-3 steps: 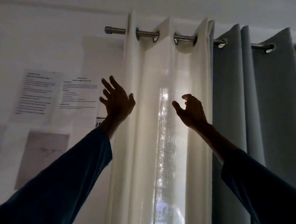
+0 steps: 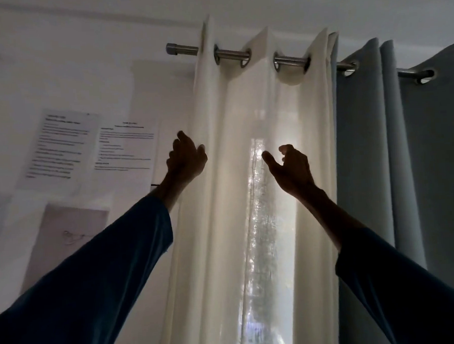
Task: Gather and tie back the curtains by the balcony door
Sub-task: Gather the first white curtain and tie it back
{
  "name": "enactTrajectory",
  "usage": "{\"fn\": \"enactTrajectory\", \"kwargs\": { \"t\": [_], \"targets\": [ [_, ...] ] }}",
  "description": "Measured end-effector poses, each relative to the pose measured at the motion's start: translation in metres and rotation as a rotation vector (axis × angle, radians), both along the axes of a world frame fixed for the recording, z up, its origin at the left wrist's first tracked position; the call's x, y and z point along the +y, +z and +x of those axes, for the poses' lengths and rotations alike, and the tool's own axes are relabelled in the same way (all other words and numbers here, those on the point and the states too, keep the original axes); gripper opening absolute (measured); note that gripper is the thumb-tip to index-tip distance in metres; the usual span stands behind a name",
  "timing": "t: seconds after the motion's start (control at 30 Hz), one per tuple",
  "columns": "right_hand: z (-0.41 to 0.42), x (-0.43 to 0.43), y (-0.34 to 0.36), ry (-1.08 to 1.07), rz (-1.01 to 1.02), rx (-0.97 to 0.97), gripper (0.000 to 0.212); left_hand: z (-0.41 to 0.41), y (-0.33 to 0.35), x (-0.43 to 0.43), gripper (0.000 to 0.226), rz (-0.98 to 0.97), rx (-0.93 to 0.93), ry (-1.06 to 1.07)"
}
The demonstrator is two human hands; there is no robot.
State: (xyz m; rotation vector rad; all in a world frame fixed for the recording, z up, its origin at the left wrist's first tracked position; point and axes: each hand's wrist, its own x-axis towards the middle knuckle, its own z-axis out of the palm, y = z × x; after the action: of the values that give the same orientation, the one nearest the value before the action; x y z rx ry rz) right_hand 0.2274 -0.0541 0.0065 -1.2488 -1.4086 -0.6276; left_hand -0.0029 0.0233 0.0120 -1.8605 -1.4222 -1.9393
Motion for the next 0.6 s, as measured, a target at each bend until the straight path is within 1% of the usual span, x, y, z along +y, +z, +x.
{"fn": "enactTrajectory", "kwargs": {
  "t": [0.03, 0.1, 0.2, 0.27, 0.3, 0.33, 0.4, 0.43, 0.5, 0.57, 0.6],
  "targets": [
    [-0.005, 0.006, 0.005, 0.011, -0.021, 0.013, 0.071, 0.001, 0.004, 0.010, 0.068, 0.008, 0.000, -0.020],
    [-0.013, 0.023, 0.014, 0.040, -0.019, 0.043, 0.073, 0.008, 0.009, 0.022, 0.062, 0.084, 0.039, -0.017],
    [-0.024, 0.044, 0.036, 0.078, 0.040, 0.126, 0.077, 0.024, 0.020, 0.036, 0.060, 0.270, 0.066, -0.010],
    [-0.034, 0.053, 0.055, 0.049, 0.095, 0.169, 0.079, 0.034, 0.030, 0.042, 0.061, 0.369, 0.068, 0.028],
    [-0.038, 0.058, 0.062, -0.006, 0.110, 0.147, 0.076, 0.038, 0.034, 0.046, 0.060, 0.408, 0.068, 0.067],
    [-0.038, 0.063, 0.069, -0.065, 0.126, 0.101, 0.067, 0.042, 0.039, 0.054, 0.057, 0.447, 0.085, 0.103],
    [-0.034, 0.070, 0.074, -0.145, 0.156, 0.034, 0.043, 0.047, 0.046, 0.071, 0.044, 0.528, 0.092, 0.192],
    [-0.026, 0.073, 0.076, -0.157, 0.180, 0.037, 0.034, 0.052, 0.047, 0.080, 0.037, 0.526, 0.121, 0.218],
    [-0.004, 0.076, 0.075, -0.194, 0.251, 0.074, 0.027, 0.070, 0.047, 0.079, 0.027, 0.398, 0.238, 0.167],
    [0.022, 0.072, 0.073, -0.251, 0.311, 0.092, 0.029, 0.098, 0.056, 0.096, 0.039, 0.344, 0.368, 0.174],
    [0.037, 0.068, 0.074, -0.269, 0.330, 0.098, 0.029, 0.113, 0.060, 0.093, 0.045, 0.334, 0.400, 0.144]
  ]
}}
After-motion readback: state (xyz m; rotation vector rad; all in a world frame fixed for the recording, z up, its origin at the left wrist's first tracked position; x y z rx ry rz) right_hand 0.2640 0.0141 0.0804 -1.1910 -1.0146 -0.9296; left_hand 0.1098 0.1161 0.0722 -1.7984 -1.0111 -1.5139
